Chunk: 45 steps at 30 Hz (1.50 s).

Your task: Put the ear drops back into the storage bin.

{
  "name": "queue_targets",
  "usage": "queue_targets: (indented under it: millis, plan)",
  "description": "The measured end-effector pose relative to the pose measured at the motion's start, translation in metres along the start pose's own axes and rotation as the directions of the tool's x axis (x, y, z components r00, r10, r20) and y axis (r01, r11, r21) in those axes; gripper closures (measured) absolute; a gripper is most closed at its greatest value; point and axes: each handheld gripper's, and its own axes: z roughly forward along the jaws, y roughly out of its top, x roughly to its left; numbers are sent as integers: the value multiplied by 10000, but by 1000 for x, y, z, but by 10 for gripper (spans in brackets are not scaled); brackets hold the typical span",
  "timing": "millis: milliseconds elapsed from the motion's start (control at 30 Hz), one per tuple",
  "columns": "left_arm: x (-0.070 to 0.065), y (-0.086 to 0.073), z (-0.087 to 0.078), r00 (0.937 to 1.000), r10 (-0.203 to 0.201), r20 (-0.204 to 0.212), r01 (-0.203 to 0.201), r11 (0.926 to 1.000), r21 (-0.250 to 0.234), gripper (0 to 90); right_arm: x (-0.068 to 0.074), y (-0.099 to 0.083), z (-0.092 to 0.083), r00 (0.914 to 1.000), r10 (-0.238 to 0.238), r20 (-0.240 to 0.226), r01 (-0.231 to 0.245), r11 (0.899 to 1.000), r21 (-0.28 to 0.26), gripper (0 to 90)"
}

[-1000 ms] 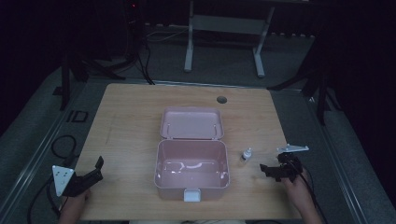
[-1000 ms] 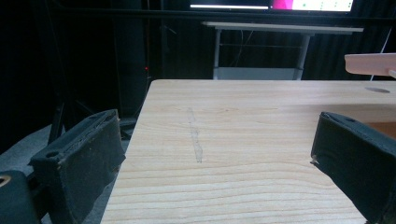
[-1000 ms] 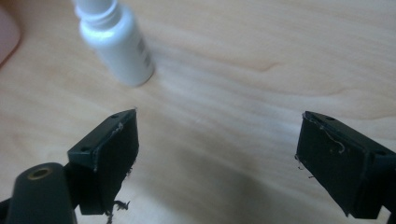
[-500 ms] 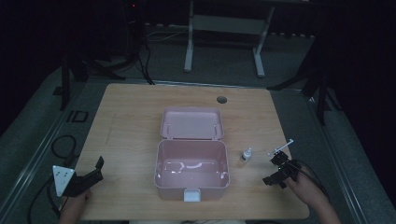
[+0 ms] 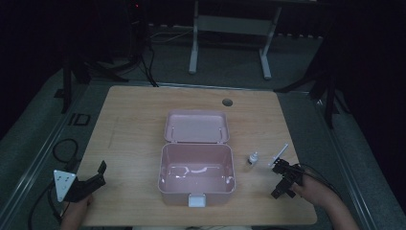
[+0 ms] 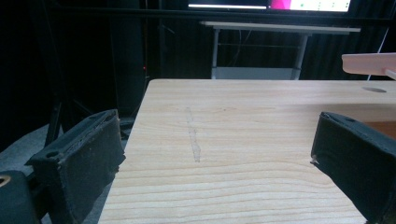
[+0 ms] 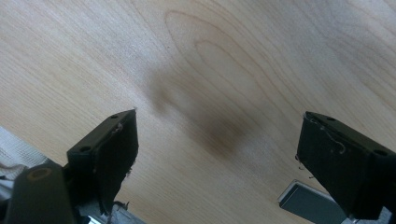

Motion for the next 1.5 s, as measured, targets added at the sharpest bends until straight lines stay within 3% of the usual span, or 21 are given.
queue_targets:
  millis: [133, 267, 467, 600, 900, 1267, 1500]
  plan:
    - [0, 0, 0, 10000, -9, 3, 9, 10000, 1, 23, -3, 4, -1, 9998, 96, -152, -98, 9999, -120, 124]
    - [0, 0, 0, 10000, -10, 2, 10, 10000, -6, 23, -4, 9, -7, 10000, 44, 5, -44, 9997, -247, 131]
    - [0, 0, 0, 10000, -11, 21, 11, 10000, -6, 24, -7, 19, -14, 9994, 25, -349, -45, 9983, -573, 114]
    - [0, 0, 0, 10000, -24, 35, 24, 10000, -11, 23, -11, 25, -16, 9989, 11, -471, -34, 9988, -486, 115]
    - [0, 0, 0, 10000, -16, 64, 16, 10000, 1, 23, -17, 40, -16, 9998, 57, -203, -63, 9995, -315, 129]
    - [0, 0, 0, 9999, -17, 107, 17, 10000, 8, 23, -16, 70, -25, 9998, -16, -218, 1, 9976, -688, 140]
    - [0, 0, 0, 9999, -18, 148, 18, 10000, -1, 23, -13, 93, -24, 9994, -226, -280, 213, 9987, -461, 197]
